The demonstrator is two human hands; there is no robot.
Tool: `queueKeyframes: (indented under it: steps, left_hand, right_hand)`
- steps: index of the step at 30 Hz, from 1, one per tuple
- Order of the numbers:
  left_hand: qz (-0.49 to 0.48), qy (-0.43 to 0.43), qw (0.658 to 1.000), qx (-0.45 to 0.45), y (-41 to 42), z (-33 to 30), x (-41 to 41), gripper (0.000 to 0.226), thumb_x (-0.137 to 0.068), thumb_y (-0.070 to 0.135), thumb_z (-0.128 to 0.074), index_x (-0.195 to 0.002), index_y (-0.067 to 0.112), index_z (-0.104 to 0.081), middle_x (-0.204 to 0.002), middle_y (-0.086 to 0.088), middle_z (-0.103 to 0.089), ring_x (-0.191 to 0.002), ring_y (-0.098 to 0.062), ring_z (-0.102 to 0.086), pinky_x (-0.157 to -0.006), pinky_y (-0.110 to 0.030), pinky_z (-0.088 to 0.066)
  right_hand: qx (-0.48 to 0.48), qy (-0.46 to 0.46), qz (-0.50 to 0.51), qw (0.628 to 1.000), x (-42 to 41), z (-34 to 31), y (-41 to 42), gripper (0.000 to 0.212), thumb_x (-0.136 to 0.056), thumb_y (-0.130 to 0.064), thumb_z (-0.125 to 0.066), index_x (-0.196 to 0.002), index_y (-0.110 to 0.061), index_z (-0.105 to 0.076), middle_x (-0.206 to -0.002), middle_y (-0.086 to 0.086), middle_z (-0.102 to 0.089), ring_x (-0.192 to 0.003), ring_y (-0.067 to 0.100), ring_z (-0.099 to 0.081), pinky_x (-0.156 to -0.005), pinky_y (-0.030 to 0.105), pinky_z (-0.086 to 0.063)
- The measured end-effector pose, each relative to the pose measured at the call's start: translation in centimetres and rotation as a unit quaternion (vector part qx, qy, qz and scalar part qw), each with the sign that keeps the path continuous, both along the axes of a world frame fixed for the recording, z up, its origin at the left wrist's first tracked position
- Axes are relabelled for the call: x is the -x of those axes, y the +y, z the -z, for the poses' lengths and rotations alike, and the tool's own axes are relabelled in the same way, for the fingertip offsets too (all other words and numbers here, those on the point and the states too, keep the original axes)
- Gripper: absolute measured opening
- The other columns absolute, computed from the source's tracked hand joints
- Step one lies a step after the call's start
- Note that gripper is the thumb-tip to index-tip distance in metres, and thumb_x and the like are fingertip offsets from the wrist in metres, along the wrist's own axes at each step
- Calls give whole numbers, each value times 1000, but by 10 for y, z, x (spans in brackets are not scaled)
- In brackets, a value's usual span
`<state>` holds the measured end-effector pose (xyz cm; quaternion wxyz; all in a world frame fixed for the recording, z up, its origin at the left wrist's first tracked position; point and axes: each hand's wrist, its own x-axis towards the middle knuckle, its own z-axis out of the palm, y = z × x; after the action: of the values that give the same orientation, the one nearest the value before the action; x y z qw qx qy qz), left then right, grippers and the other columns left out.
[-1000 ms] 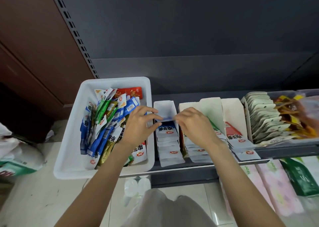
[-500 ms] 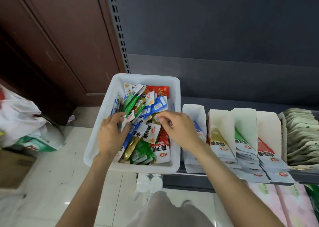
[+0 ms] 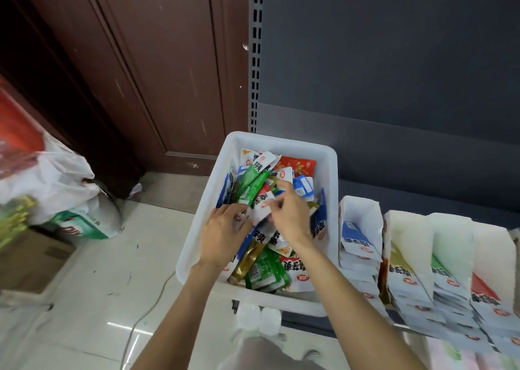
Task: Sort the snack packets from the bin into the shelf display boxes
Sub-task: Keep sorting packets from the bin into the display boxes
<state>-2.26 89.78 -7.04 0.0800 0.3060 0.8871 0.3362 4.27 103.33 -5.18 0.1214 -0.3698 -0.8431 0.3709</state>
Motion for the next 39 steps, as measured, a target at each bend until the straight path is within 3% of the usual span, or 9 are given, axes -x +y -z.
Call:
queueKeyframes:
  steps: [3,8,11,13,16,19,23,34,39]
  left_hand:
    - [-39,-64,990,-116,-1,-10,-3,26,-89,22,-62,-115,21,-64,-113,10,-62,-101,-9,-57,-84,-21,-42]
    - [128,-49,980,-142,8,-15,-15,57,-79,21,-72,-130,30,-48,-132,10,-49,-125,-9,-41,-104,-28,-38]
    - [241,96,960,-103,24,-20,-24,68,-79,40,-68,-138,24,-40,-142,5,-41,-134,-12,-34,-112,-29,-26]
    - [249,122,952,-128,34,-24,-32,49,-85,39,-62,-128,18,-53,-126,5,-58,-118,-9,-52,-101,-24,-40]
    - [133,-60,968,-204,45,-43,-50,21,-89,31,-63,-100,14,-65,-85,10,-70,-73,-4,-67,-65,-14,-51]
    - [129,-284,932,-184,54,-57,-63,16,-84,28,-68,-98,23,-62,-88,6,-72,-78,-5,-69,-70,-19,-55]
    - [189,-317,916,-156,58,-64,-69,20,-82,28,-69,-100,24,-63,-93,6,-73,-84,-8,-70,-76,-25,-55]
    - [357,-127,925,-23,120,-101,-125,19,-79,42,-69,-93,29,-66,-89,17,-67,-78,1,-65,-68,-10,-49]
    - [283,-54,941,-175,158,-98,-169,27,-86,32,-66,-112,26,-66,-101,23,-62,-92,4,-59,-77,-11,-48]
  right_hand:
    - [10,35,42,998,-38,-13,12,28,-94,-11,-55,-122,-15,-59,-101,4,-70,-76,13,-68,-66,33,-59]
    - [83,118,-3,990,-82,-45,28,32,-91,-3,-57,-88,-33,-70,-102,-7,-70,-97,9,-66,-75,30,-57]
    - [136,135,-37,981,-98,-71,32,33,-92,2,-54,-86,-26,-70,-94,-10,-71,-92,8,-66,-69,20,-53]
    - [271,206,-19,940,-107,-88,34,25,-92,3,-51,-90,-12,-71,-90,2,-72,-84,11,-69,-64,18,-53]
    - [403,265,10,876,-117,-100,41,20,-94,-12,-51,-96,-3,-69,-86,9,-72,-82,19,-71,-68,21,-55]
    - [312,226,65,921,-127,-92,49,16,-93,-13,-57,-99,-10,-71,-82,7,-69,-71,11,-66,-61,20,-52]
    - [236,161,86,954,-137,-82,61,16,-89,-21,-64,-104,-16,-66,-95,1,-67,-70,2,-61,-56,15,-48]
    - [151,220,88,960,-227,-96,93,13,-89,-21,-62,-93,-8,-63,-76,-5,-68,-61,5,-59,-47,23,-46]
    - [73,331,251,907,-296,-100,104,2,-91,-22,-62,-91,-21,-63,-88,-5,-71,-83,10,-69,-66,23,-56]
